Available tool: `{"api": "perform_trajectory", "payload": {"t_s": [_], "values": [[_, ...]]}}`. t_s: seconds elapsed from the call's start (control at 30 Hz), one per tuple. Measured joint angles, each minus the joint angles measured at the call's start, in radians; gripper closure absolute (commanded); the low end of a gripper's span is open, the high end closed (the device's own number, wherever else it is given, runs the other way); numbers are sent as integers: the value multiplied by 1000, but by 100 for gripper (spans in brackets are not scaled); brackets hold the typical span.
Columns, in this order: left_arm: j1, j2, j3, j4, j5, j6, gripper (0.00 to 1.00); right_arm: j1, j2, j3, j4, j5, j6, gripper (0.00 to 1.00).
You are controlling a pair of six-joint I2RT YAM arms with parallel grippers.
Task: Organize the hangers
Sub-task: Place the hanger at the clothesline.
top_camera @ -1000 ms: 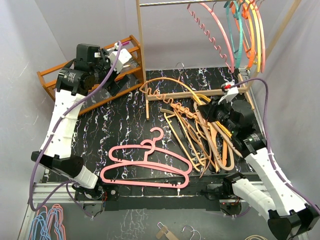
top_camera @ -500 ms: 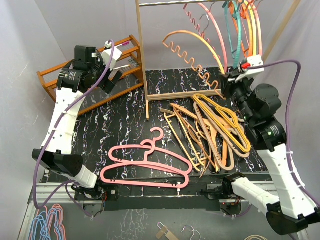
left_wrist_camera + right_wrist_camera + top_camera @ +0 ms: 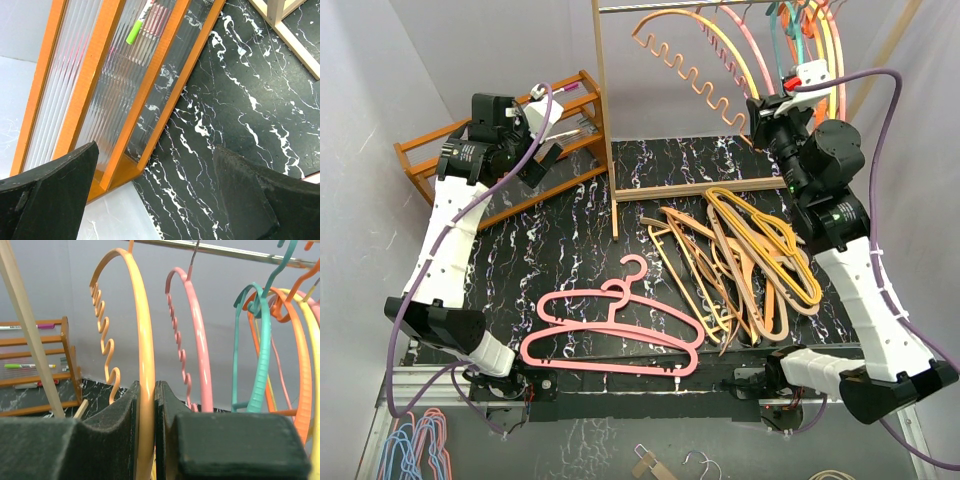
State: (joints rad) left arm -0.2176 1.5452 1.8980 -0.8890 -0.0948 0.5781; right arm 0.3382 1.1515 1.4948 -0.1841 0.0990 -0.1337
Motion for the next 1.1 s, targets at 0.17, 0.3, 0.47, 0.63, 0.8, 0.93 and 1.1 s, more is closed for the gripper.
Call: {"api": "perform_trajectory", "payload": {"t_s": [0.17,0.3,0.47,0.63,0.8,0.93,1.1], "values": [[0,0,-3,10,-7,14,3,0,23,24,36,1,-4,92],[0,0,-16,18,-10,21,3,0,55,41,53,1,-5,92],[0,0,-59,23,2,36,2,0,104,41,71,-1,0,92],[0,2,-180,-19,123,62,3,0,131,40,73,-5,8,92],[-4,2,-355,-83,307,113,3,0,131,34,80,-21,27,28],[-35,5,-507,-132,393,156,3,0,113,6,91,-39,56,2],[-130,17,-626,-189,481,202,3,0,15,-119,82,-86,116,2]]}}
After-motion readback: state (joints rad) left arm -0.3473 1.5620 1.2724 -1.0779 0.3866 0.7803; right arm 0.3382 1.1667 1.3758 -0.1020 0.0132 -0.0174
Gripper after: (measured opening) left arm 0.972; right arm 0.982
